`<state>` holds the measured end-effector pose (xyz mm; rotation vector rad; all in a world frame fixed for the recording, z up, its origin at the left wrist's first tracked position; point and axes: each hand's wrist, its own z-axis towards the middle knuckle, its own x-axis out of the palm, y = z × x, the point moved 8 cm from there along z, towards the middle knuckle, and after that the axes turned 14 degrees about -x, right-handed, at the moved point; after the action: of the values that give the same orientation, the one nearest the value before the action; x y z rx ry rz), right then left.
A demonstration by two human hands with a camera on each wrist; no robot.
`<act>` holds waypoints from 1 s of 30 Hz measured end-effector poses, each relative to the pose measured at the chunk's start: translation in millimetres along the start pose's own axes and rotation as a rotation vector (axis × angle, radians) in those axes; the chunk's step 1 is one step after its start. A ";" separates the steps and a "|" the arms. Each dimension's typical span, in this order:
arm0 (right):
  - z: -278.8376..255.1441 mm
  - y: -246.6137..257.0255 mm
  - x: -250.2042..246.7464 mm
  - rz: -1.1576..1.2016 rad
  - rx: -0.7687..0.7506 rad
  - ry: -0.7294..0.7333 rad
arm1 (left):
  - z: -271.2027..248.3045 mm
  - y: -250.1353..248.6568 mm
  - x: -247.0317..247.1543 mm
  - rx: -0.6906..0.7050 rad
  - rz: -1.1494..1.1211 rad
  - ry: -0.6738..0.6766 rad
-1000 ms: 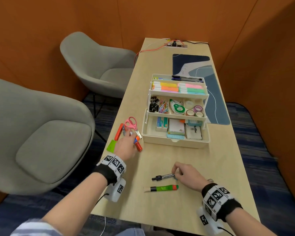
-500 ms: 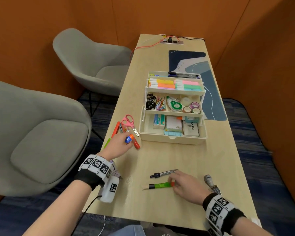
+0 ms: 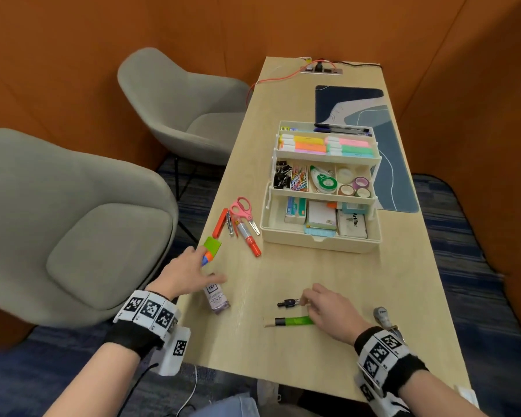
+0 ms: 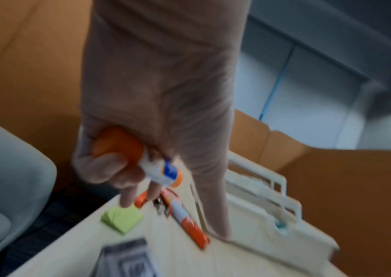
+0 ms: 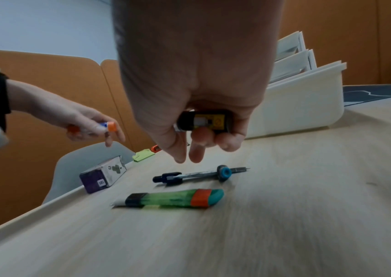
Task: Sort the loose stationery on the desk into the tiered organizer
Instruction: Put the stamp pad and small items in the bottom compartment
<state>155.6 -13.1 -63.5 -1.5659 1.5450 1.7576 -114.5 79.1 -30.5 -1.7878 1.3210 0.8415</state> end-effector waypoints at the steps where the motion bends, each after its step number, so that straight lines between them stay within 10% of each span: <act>1: 0.4 0.4 -0.3 0.001 -0.002 0.001 | -1.5 3.7 11.4 -0.020 0.077 0.055; 13: -24.4 -24.6 -21.9 -0.003 0.105 -0.047 | -7.0 -32.2 44.6 0.020 0.047 0.051; 19: -42.5 -50.2 -48.0 0.042 0.213 -0.185 | -13.8 -151.6 -4.1 0.240 -0.449 0.174; 25: -48.5 -83.0 -129.3 0.127 0.327 -0.644 | 16.5 -274.1 -10.4 0.299 -0.393 0.040; 30: -10.1 -97.5 -168.3 0.064 0.284 -0.521 | 36.1 -319.6 17.7 0.225 -0.258 0.098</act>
<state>296.2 79.9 34.0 -0.8453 1.4995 1.7058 195.7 162.4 -5.5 -1.7885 1.1626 0.4514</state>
